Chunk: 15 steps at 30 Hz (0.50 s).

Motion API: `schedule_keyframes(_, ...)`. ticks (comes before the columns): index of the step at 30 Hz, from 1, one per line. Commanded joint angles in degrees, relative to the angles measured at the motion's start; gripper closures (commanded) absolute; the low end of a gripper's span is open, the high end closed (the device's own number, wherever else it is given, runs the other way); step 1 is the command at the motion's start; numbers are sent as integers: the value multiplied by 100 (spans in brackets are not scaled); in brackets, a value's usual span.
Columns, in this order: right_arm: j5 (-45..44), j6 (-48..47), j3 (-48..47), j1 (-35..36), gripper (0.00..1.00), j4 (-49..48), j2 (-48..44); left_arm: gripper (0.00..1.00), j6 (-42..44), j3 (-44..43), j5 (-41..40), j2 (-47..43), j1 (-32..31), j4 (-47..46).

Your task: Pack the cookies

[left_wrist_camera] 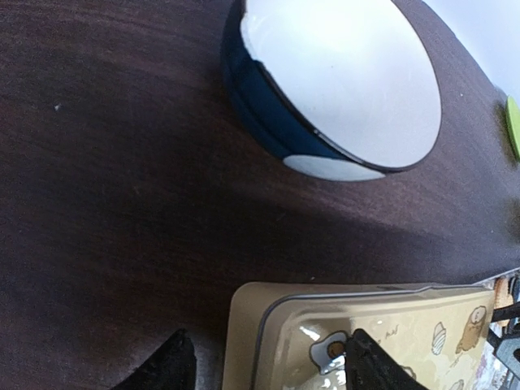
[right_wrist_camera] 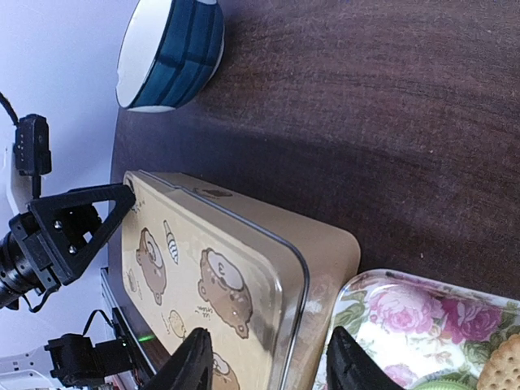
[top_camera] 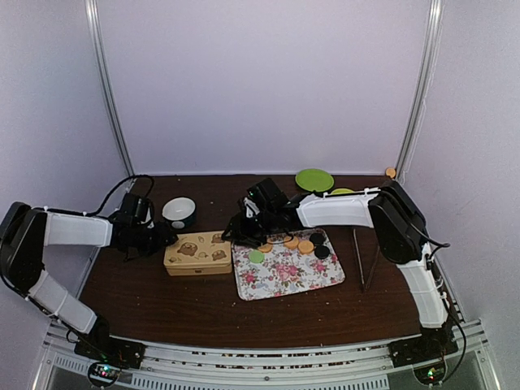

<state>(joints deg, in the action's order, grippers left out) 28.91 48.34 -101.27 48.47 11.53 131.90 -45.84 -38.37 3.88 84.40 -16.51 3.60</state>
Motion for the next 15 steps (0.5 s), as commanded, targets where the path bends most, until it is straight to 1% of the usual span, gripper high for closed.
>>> schedule_keyframes(1, -175, 221, -118, -30, 55, -142, 147, 37, -60, -34, 75, 184, 63, -359)
schedule_keyframes(15, -220, 159, -264, -48, 75, 253, 405, 41, -65, 174, 198, 562, 67, -648)
